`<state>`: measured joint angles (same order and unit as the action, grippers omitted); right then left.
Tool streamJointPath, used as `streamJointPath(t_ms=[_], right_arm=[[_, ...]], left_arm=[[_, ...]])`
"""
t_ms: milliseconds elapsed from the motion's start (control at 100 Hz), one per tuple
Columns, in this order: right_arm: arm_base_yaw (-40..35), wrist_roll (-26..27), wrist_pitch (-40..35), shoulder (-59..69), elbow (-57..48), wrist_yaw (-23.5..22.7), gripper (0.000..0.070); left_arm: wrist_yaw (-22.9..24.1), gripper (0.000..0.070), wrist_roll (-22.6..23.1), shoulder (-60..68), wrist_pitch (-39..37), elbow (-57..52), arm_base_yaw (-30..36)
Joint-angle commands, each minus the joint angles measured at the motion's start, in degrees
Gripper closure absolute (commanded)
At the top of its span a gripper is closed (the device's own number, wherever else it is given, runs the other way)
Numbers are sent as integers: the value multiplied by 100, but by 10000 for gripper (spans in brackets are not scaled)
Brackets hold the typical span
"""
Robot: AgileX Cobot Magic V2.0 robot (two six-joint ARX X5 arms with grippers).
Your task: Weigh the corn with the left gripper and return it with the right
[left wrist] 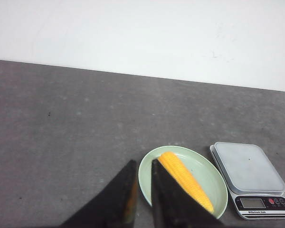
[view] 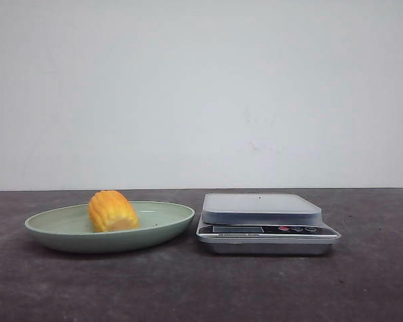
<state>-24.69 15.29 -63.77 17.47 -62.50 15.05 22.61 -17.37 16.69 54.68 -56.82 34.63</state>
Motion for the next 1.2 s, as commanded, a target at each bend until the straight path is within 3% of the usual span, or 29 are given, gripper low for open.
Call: streamJointPath(t_ms=[0, 380, 590, 860, 970, 1190], right_arm=[[-28, 70, 72, 13, -59, 4, 693], [-28, 70, 72, 13, -59, 7, 693], [-28, 70, 72, 13, -59, 7, 693], [-28, 70, 72, 13, -59, 7, 693], [-28, 70, 72, 13, -59, 4, 693], [-28, 70, 72, 13, -59, 4, 693]], left_arm=[[4, 688, -4, -13, -31, -76, 37], [7, 688, -4, -61, -31, -76, -11], [-68, 688, -4, -343, -258, 146, -1019], [-1185, 688, 619, -1104, -1991, 2090, -2782], [-1569, 688, 645, -1408, -2806, 3032, -3036], [-1690, 688, 682, -1650, -4450, 4544, -3161]])
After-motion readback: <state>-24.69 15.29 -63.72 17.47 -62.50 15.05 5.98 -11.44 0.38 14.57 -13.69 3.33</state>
